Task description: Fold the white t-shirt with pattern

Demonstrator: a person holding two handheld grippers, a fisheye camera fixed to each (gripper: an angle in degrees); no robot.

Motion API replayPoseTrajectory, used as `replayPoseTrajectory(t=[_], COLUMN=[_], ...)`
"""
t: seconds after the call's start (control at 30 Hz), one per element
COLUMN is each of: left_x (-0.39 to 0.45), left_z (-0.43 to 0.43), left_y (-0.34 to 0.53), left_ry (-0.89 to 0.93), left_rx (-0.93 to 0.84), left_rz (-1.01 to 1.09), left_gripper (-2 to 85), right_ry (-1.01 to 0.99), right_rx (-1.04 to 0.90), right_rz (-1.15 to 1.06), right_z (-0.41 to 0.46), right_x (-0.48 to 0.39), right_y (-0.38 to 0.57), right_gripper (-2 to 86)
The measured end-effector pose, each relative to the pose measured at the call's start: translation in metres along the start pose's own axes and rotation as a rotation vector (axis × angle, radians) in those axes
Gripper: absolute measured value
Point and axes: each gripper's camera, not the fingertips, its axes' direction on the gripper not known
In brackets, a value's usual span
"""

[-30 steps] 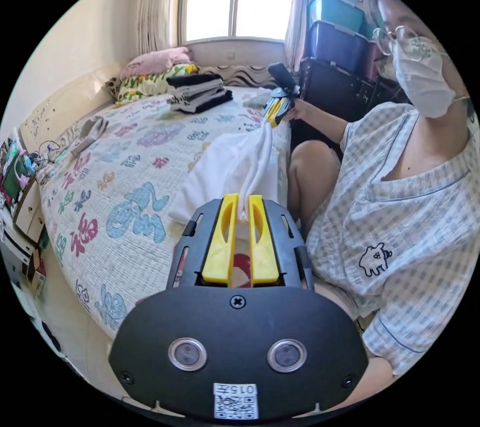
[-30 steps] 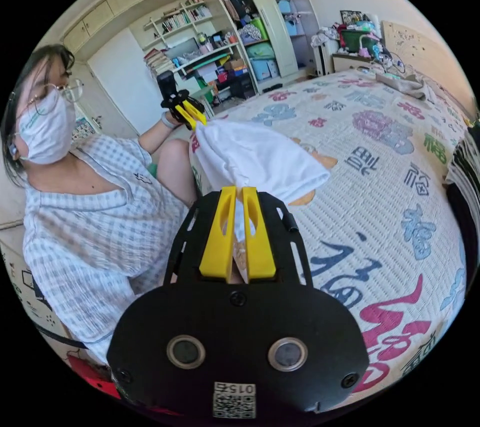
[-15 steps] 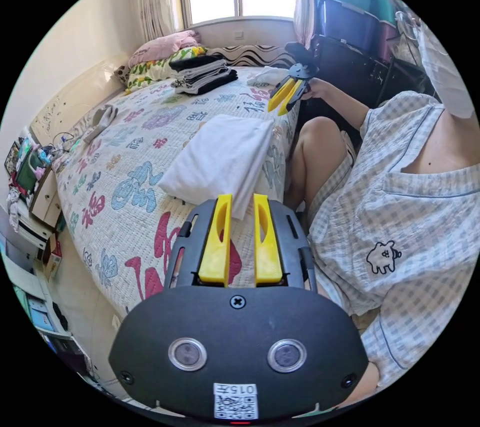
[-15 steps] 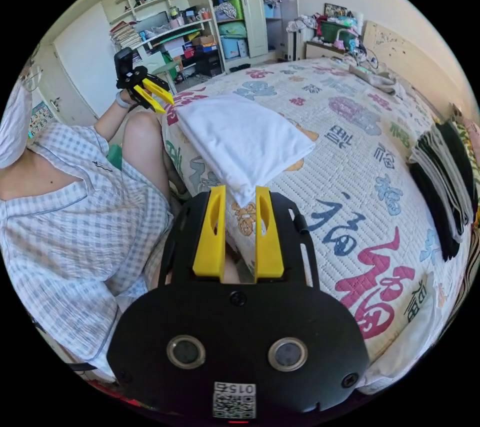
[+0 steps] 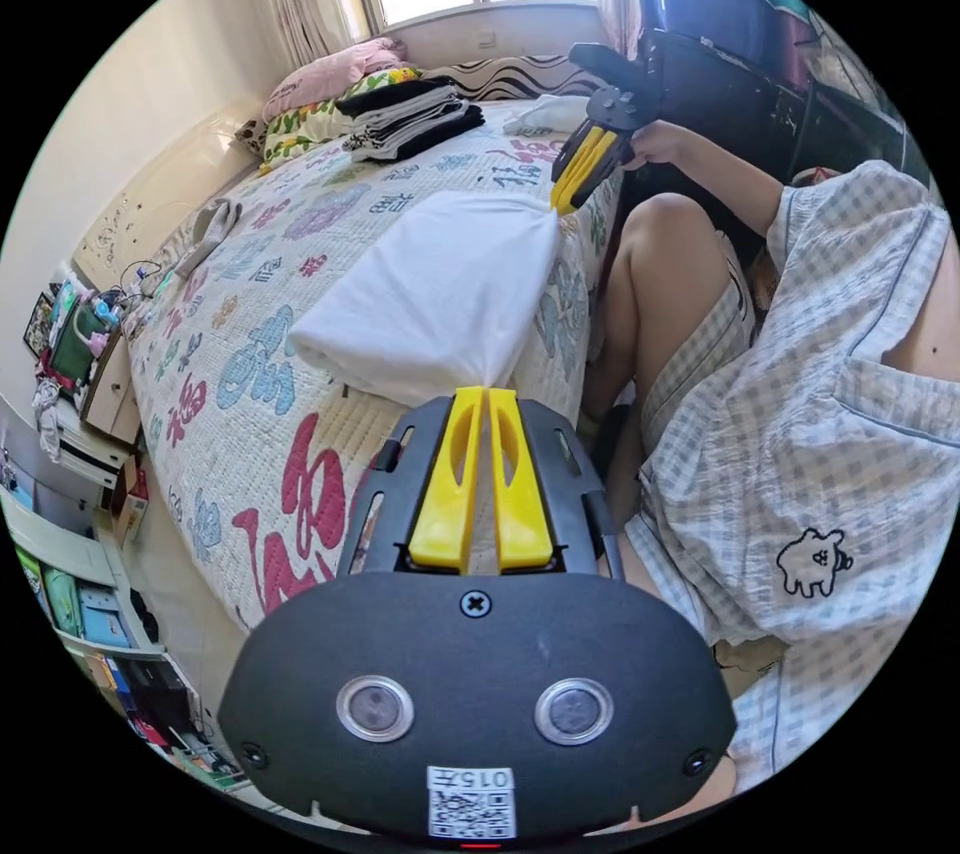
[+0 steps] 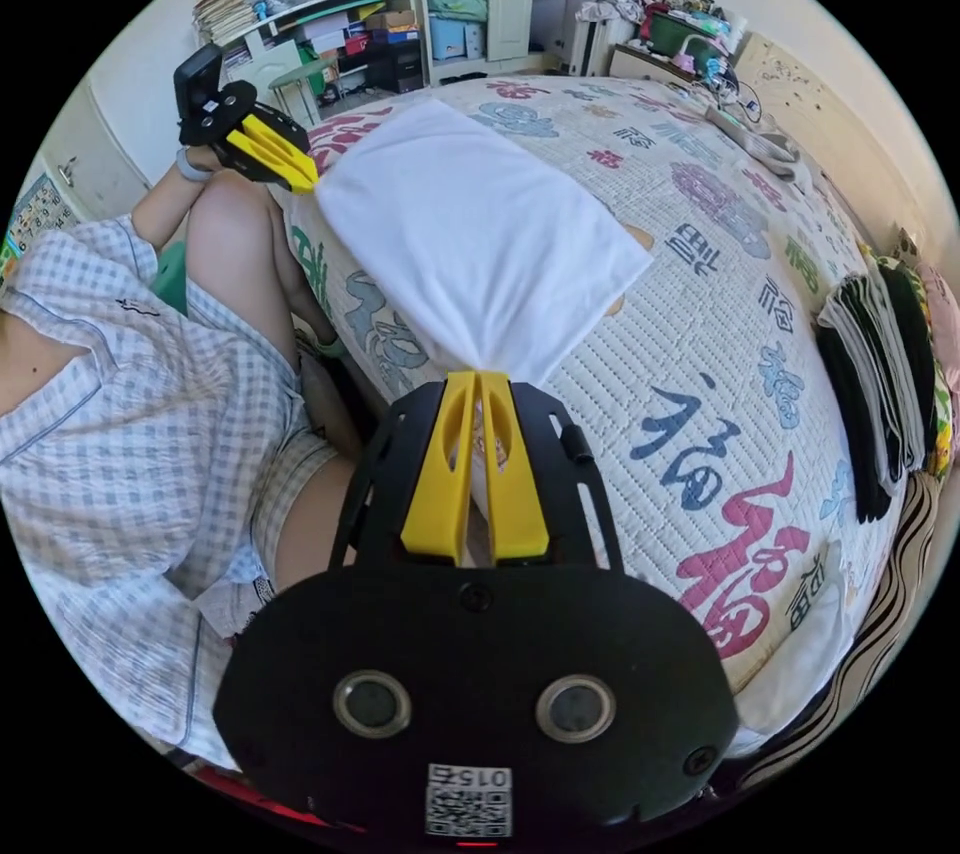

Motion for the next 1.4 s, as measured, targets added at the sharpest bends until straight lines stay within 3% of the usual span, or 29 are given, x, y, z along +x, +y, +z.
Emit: replayPoseTrajectory(t=[0.2, 0.4, 0.63, 0.9, 1.2, 1.4], left_x=[-0.010, -0.059, -0.145, -0.185, -0.213, -0.239], left_z=[0.006, -0.020, -0.037, -0.040, -0.052, -0.053], left_y=[0.006, 0.032, 0.075, 0.084, 0.103, 0.108], left_ry=[-0.003, 0.194, 0.374, 0.403, 0.401, 0.407], left_rx=[-0.013, 0.139, 0.372, 0.474, 0.538, 0.539], left_rz=[-0.032, -0.216, -0.514, -0.630, -0.695, -0.743], left_gripper=[0.9, 4.7, 9.6, 9.2, 8.6, 9.4], right_ry=[-0.025, -0.200, -0.088, 0.020, 0.112, 0.054], right_rx=[0.022, 0.190, 0.236, 0.042, 0.106, 0.137], right_rz=[0.027, 0.196, 0.315, 0.302, 0.279, 0.265], right_z=[0.000, -0.026, -0.114, -0.203, -0.265, -0.271], right_x=[-0.014, 0.004, 0.027, -0.004, -0.025, 0.011], right_y=[-0.005, 0.012, -0.055, -0.165, -0.167, -0.142], right_gripper=[0.4, 5.5, 5.1, 7.0, 8.5, 8.7])
